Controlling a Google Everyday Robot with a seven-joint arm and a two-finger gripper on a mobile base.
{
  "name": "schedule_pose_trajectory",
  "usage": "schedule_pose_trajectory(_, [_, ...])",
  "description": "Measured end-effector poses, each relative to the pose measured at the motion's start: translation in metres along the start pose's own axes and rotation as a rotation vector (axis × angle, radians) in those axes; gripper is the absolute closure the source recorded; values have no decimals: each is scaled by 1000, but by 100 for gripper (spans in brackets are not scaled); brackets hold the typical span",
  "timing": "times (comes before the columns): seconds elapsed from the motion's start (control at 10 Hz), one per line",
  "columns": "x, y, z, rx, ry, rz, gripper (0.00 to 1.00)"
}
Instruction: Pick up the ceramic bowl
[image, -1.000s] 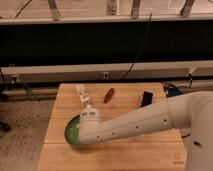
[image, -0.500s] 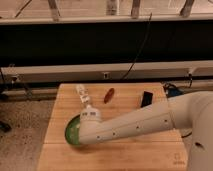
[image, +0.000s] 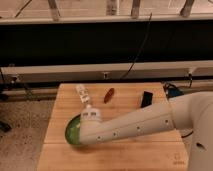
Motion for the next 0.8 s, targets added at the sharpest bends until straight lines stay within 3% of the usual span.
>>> schedule_pose_trajectory(0.8, [2, 0, -2, 8, 2, 1, 100])
